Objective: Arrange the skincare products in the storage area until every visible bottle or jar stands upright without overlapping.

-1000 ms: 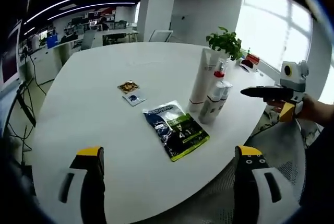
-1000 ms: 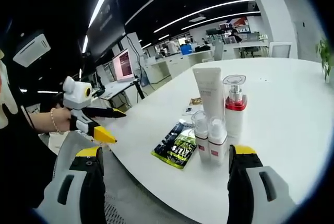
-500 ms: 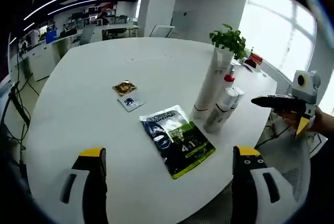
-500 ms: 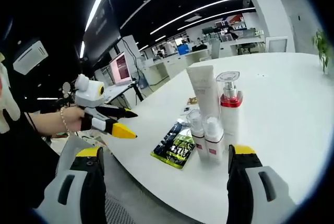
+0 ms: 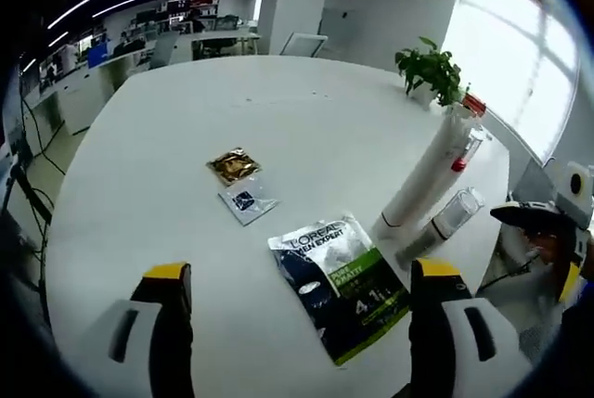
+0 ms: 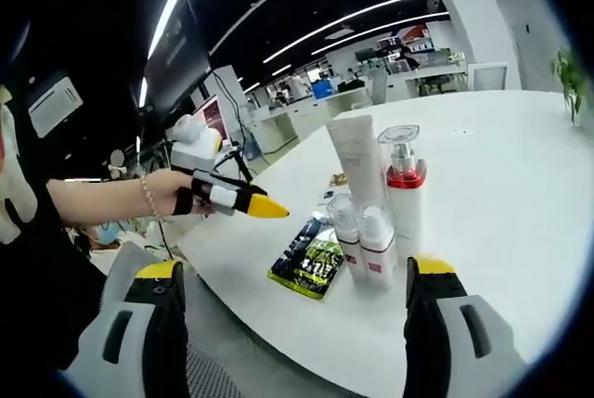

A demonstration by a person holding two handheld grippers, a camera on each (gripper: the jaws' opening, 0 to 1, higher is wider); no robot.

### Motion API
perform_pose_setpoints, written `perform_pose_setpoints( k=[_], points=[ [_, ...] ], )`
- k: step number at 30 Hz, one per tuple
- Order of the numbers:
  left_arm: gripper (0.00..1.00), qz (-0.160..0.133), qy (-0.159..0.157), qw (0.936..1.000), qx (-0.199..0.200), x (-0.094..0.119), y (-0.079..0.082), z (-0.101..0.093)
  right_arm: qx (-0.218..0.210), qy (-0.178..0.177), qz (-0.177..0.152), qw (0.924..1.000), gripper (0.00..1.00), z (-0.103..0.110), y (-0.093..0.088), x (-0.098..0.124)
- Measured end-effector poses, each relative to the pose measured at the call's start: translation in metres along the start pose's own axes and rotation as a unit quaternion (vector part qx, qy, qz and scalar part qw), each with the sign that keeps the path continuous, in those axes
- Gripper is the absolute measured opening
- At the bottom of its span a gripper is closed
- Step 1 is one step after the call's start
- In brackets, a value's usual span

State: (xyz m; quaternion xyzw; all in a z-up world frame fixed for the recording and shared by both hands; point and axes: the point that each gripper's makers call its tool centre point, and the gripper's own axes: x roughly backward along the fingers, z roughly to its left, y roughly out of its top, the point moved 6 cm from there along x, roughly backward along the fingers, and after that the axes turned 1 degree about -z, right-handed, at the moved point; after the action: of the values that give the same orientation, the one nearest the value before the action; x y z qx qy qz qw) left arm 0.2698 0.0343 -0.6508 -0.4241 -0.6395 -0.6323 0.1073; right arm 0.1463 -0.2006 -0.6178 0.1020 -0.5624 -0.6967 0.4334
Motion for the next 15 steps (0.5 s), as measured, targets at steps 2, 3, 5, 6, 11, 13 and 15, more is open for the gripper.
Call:
perform_pose_setpoints(
  k=[2, 3, 5, 6, 11, 13, 15],
  points=[
    [0.90, 0.002, 0.008, 1.0000, 0.003, -0.006, 0.005, 0.003, -0.001, -0.001, 0.000, 1.0000, 0.99, 0.000, 0.000, 0.000],
    [0.90, 0.001, 0.010, 0.9999, 0.005, -0.008, 0.007, 0.004, -0.001, -0.001, 0.000, 1.0000, 0.99, -0.001, 0.000, 0.000],
    [0.88, 0.007, 0.019, 0.9997, 0.011, -0.013, 0.009, 0.006, -0.003, -0.004, 0.002, 1.0000, 0.99, -0.002, -0.001, 0.000],
    [0.86, 0.012, 0.020, 0.9996, 0.014, -0.016, 0.009, 0.006, -0.005, -0.005, 0.001, 1.0000, 0.99, -0.002, -0.001, 0.000],
    [0.81, 0.017, 0.029, 0.9987, 0.037, -0.033, 0.018, 0.011, -0.004, -0.010, 0.004, 0.9999, 0.99, -0.003, -0.002, -0.001],
    [0.78, 0.022, 0.037, 0.9981, 0.045, -0.042, 0.020, 0.013, -0.002, -0.010, 0.008, 0.9999, 0.99, -0.003, -0.002, -0.001],
    [0.76, 0.025, 0.039, 0.9969, 0.063, -0.048, 0.022, 0.014, 0.000, -0.010, 0.011, 0.9999, 0.99, -0.003, -0.003, -0.002]
  ],
)
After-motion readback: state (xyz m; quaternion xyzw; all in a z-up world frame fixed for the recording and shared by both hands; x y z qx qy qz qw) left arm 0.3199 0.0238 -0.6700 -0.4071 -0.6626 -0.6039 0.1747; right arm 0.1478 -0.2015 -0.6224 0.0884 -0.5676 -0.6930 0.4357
